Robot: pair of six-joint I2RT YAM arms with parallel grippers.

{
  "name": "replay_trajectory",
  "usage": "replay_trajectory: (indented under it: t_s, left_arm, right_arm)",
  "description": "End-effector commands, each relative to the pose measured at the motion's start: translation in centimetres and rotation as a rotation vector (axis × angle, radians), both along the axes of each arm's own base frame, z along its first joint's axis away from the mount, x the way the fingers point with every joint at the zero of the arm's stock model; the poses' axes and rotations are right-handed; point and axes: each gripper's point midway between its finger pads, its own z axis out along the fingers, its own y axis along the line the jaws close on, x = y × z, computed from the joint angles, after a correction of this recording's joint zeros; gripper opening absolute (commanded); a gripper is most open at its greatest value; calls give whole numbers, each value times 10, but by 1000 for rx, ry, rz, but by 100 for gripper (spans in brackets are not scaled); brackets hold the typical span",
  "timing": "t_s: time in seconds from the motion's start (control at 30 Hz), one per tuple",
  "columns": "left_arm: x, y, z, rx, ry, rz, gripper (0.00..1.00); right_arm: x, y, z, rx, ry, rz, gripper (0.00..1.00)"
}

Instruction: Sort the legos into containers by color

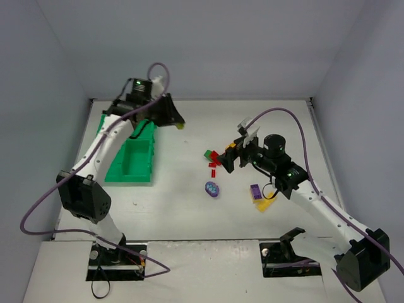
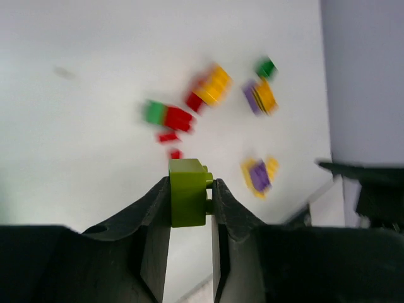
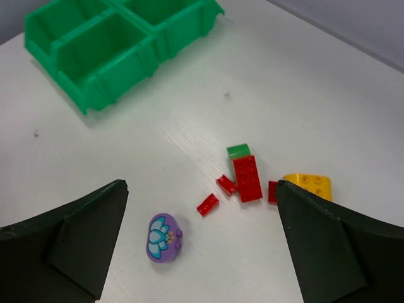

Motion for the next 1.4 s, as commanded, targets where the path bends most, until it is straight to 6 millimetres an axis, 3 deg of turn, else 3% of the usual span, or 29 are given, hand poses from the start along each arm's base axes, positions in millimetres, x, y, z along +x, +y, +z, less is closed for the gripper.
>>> replay_trajectory:
  t_s: [0.0,0.07,0.13,0.17,0.2,0.23,0.3,0.33,0.37,0.43,0.57,0.67,0.8,0.83,0.9,1.0,1.07,1.17,1.2,1.23,1.3,1.33,1.37]
  left_arm:
    - [59,99,36,65,-145,254,0]
    - [83,139,41,110,-173,358,0]
    - [103,192,38,196,-183,489,0]
    - [117,204,36,215,-186,517,0]
    - [125,226,31,235,-180,562,0]
    - [137,250,14,273,-147,616,0]
    - [149,271,8,301,-144,656,0]
    - [157,287,-13,330,-102,687,0]
    - [162,294,-13,334,-105,700,0]
    - [172,308,-40,363,-59,716,0]
    - [182,327,-65,419,-12,738,0]
    - [186,335,-72,443,-6,749,5]
    - [189,344,-76,472,-16,758,27]
    - [189,345,-77,472,-12,758,37]
    - [189,344,-78,469,-5,757,45]
    - [185,344,-75,466,-8,759,57]
    - [180,343,-72,468,-11,760,64]
    - [171,339,-59,451,-14,771,64]
    - [169,331,-54,409,-12,759,64]
    - [163,325,-39,380,-34,756,64]
    - [158,302,-35,299,-40,712,64]
    - [150,286,-14,275,-78,694,64]
    - [145,276,-10,261,-83,681,64]
  right_arm:
    - [28,-19,24,6,-50,-173,100]
    - [34,-30,19,-7,-24,-241,100]
    - [42,-45,13,3,14,-346,100]
    - [43,-48,10,6,25,-369,100]
    - [44,-53,5,2,37,-397,100]
    - [44,-55,2,8,54,-415,100]
    - [45,-62,-6,3,76,-451,100]
    - [44,-65,-10,1,96,-462,100]
    - [45,-69,-12,-1,105,-474,100]
    - [46,-78,-16,7,122,-513,100]
    - [52,-100,-20,36,151,-573,100]
    - [60,-120,-23,44,176,-623,100]
    - [72,-137,-33,17,208,-675,100]
    - [75,-145,-36,19,226,-701,100]
    - [85,-150,-39,45,263,-727,99]
    - [98,-156,-43,53,292,-771,92]
    - [105,-158,-48,60,315,-801,83]
    - [119,-166,-55,51,333,-866,69]
    - [124,-168,-67,31,356,-885,67]
    - [131,-176,-65,23,344,-930,63]
    - [140,-182,-84,-8,382,-966,63]
    - [146,-188,-84,2,388,-999,64]
    - [148,-191,-90,4,404,-1016,64]
